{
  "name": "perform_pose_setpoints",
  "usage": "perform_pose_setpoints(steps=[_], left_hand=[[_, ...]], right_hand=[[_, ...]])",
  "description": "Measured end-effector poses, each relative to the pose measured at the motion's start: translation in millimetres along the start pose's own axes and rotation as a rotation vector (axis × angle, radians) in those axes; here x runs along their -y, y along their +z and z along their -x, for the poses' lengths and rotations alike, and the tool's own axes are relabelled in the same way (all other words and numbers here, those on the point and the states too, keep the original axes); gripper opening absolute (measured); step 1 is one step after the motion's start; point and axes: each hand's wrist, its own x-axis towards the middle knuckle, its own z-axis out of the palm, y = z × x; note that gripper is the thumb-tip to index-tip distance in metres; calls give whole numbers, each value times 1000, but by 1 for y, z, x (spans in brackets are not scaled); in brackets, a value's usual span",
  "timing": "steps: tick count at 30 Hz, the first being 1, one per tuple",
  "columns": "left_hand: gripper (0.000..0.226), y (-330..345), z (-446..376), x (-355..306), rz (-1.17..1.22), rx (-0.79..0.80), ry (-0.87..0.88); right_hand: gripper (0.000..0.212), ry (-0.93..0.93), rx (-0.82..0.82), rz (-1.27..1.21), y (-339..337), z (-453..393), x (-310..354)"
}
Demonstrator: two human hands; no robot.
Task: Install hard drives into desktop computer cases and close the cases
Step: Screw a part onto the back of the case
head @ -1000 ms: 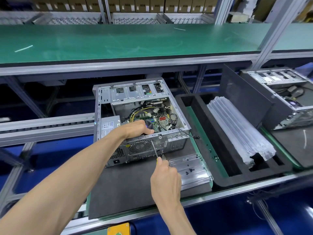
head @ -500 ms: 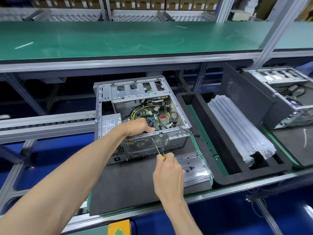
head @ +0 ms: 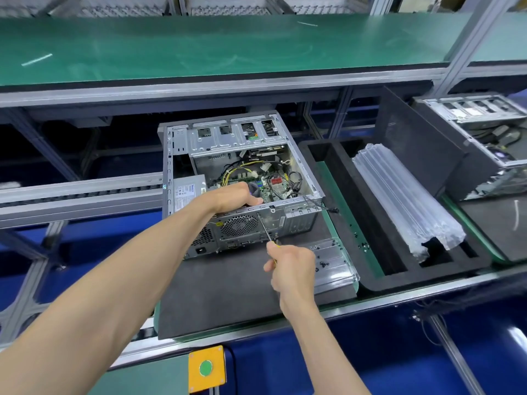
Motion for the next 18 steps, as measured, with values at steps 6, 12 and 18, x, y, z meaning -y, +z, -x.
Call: perform_pose_setpoints(steps=[6, 12, 18], left_hand=[[58, 1, 1, -1, 11, -15, 10], [56, 2, 6, -6, 29, -29, 55], [62, 3, 11, -1, 28, -10, 105]], right_hand=[[15, -836, -273, 866, 10, 4, -15], [19, 245, 36, -455, 6, -3, 3], [17, -814, -293, 884, 3, 3, -15]])
